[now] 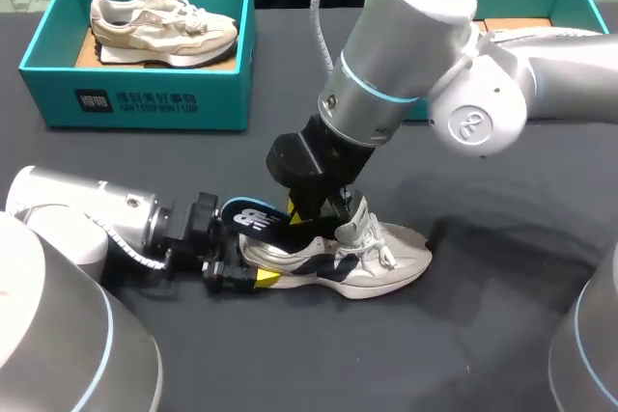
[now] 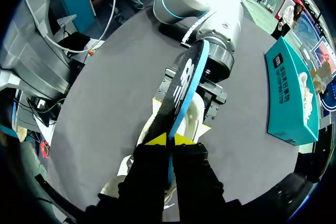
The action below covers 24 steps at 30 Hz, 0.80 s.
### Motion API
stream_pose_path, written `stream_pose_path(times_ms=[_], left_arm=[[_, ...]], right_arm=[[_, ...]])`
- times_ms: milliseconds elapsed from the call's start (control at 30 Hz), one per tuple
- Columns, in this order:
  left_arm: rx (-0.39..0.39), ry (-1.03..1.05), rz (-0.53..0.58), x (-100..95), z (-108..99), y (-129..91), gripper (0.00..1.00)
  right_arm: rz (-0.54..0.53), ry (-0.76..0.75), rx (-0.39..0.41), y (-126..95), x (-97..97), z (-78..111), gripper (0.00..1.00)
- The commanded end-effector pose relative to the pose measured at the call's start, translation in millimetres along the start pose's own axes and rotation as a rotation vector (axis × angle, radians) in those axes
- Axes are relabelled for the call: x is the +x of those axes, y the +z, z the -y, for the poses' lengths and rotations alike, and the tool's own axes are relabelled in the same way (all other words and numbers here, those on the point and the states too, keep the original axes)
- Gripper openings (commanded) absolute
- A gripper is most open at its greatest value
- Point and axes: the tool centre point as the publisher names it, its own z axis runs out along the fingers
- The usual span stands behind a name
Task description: Take the shoe out of the shoebox, open the shoe tongue, remove and reinsert the insole, then place the shoe into the shoebox
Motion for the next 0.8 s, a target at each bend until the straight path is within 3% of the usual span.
stream_pose_path(times_ms=[33, 400, 633, 800], left_arm=[[-0.001, 0.000, 0.001, -0.8, -3.7, 2.7, 0.00], [-0.001, 0.000, 0.001, -0.8, -3.7, 2.7, 0.00], [-0.001, 0.000, 0.001, -0.8, -3.7, 2.7, 0.00], [-0.001, 0.000, 0.001, -0.8, -3.7, 2.7, 0.00]], right_arm=[[-0.021, -0.001, 0.003, 7.6, -6.8, -3.3, 0.00], [-0.021, -0.001, 0.003, 7.6, -6.8, -3.3, 0.00], [-0.054, 0.040, -0.089, 4.1, -8.7, -9.3, 0.00], [-0.111, 0.073, -0.098, 7.1, -16.6, -13.5, 0.00]])
